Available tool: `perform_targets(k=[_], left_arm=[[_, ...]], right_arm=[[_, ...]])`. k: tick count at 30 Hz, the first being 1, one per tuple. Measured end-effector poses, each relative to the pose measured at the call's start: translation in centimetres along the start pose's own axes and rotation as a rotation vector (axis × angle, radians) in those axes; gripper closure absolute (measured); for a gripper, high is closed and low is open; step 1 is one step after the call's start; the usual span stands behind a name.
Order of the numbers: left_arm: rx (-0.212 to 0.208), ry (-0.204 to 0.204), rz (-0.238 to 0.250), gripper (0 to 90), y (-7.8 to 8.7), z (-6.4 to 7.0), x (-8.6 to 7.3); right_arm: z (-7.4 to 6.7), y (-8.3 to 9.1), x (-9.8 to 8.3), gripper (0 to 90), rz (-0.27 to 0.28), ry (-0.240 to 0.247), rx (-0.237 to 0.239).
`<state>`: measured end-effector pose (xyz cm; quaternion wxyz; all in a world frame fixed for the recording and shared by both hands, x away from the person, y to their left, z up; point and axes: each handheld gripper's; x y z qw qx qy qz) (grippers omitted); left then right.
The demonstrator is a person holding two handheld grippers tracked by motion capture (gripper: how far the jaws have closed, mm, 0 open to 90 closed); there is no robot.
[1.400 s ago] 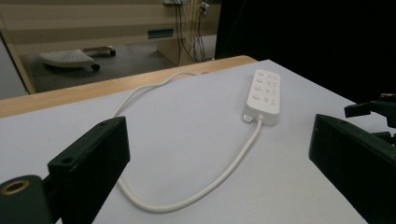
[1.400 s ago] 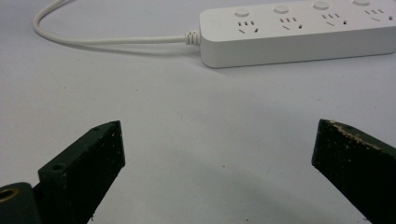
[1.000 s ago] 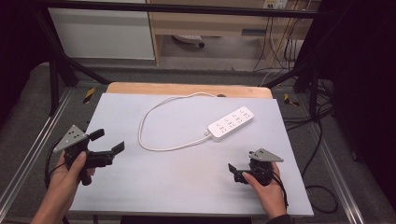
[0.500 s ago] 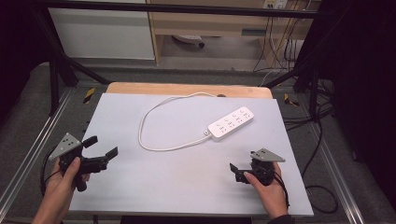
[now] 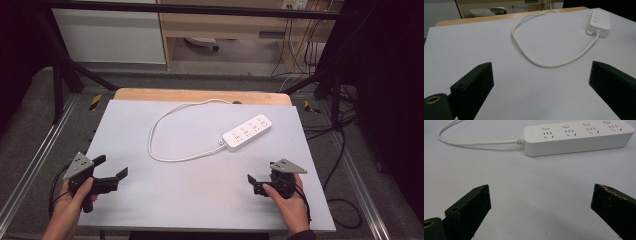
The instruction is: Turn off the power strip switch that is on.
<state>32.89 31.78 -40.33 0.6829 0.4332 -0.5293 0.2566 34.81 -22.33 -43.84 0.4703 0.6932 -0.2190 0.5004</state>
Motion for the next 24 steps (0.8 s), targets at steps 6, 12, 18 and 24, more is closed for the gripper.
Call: perform_targets(k=[6, 12, 18, 24], left_arm=[[-0.018, -0.015, -0.051, 5.5, -0.7, 1.1, -1.0], [-0.04, -0.028, -0.073, 5.6, -1.1, 2.0, -1.6], [-0.018, -0.025, -0.088, 5.8, -0.5, 1.6, -2.5], [0.036, 0.011, -0.08, 6.0, 0.2, 0.4, -3.0]], right_arm=[[0.3, 0.1, -0.1, 3.4, -0.002, 0.004, -0.009], [0.6, 0.2, -0.3, 3.1, -0.005, 0.006, -0.024], [0.9, 0.3, -0.7, 3.0, -0.025, 0.009, -0.04], [1.4, -0.1, -1.3, 3.1, -0.066, 0.015, -0.08]])
Point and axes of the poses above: each handheld gripper's, and its own axes: y roughly backward along the jaws, x roughly out of its top, z roughly to its right, and after that the axes turned 6 degrees about z, right-handed
